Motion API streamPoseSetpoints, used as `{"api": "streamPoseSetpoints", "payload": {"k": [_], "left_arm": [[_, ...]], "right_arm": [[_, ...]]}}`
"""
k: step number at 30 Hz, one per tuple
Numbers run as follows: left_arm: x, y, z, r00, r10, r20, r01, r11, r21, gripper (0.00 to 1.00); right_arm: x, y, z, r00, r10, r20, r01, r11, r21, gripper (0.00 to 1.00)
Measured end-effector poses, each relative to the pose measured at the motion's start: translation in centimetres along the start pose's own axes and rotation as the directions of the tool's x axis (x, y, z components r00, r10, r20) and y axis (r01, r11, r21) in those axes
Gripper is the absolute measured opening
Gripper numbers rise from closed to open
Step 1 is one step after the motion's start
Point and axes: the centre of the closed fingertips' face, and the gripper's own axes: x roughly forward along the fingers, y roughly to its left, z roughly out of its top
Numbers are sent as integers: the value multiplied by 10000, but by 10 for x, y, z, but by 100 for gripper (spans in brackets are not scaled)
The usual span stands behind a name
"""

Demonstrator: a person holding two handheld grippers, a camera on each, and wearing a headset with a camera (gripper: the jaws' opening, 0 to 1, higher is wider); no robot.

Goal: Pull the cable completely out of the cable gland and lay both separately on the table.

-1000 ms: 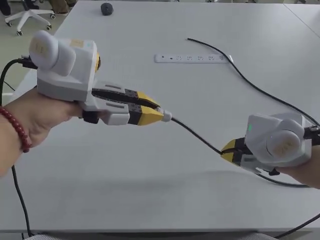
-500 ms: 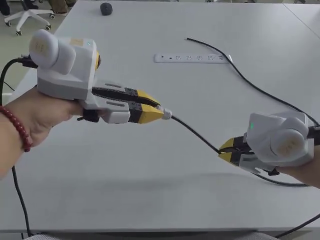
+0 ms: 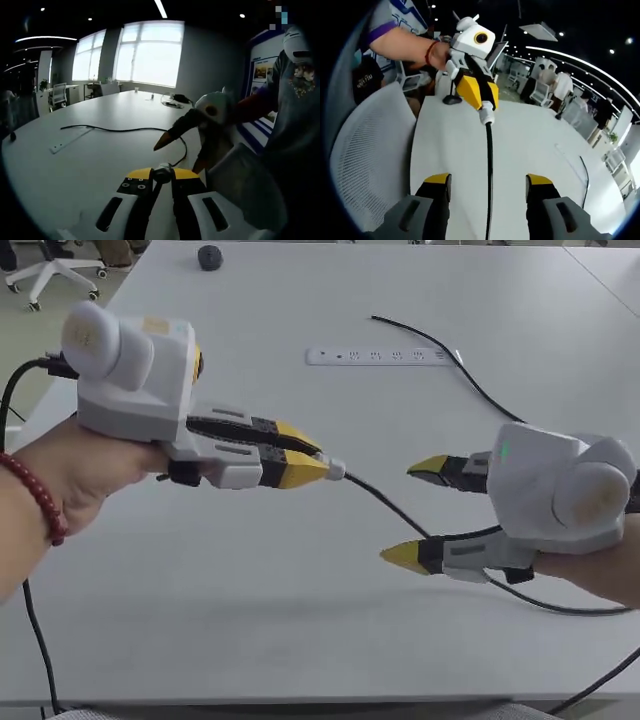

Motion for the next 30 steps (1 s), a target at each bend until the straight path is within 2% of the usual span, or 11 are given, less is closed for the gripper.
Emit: {"api": "streamPoseSetpoints", "payload": {"k": [2, 7, 9, 12, 15, 17, 21, 25, 27, 30], "left_arm": [[0, 0, 0, 10000, 1, 4, -1, 10000, -8, 15], [1, -2, -2, 10000, -62, 8, 62, 10000, -40, 15], [2, -3, -2, 10000, -84, 0, 84, 10000, -51, 15], [3, -3, -3, 9999, -122, 3, 122, 9999, -72, 15], [4, -4, -2, 9999, -140, 33, 140, 9999, -81, 15], [4, -4, -2, 9999, -145, 34, 146, 9999, -53, 15], [4, -4, -1, 9999, -153, 30, 153, 9999, -49, 15], [5, -5, -2, 9998, -193, 3, 193, 9998, -47, 15], [6, -7, -3, 9997, -230, -19, 230, 9997, -41, 15], [7, -8, -3, 9997, -256, -5, 256, 9997, -50, 15]], "right_arm": [[1, -3, 7, 9997, -128, 199, 129, 9999, -27, 71], [1, -3, 23, 9979, -157, 631, 160, 9999, -29, 76], [1, -2, 29, 9966, -193, 796, 202, 9997, -104, 81], [3, 1, 34, 9965, -88, 834, 102, 9998, -160, 81], [3, 3, 36, 9967, 53, 804, -26, 9994, -341, 71], [4, 2, 39, 9964, 73, 841, -41, 9992, -385, 72], [4, 4, 45, 9963, 200, 842, -149, 9981, -602, 64], [5, 6, 46, 9970, 358, 684, -310, 9970, -708, 49], [5, 8, 45, 9979, 414, 497, -369, 9954, -886, 37], [6, 10, 46, 9974, 551, 459, -501, 9934, -1027, 28]]}}
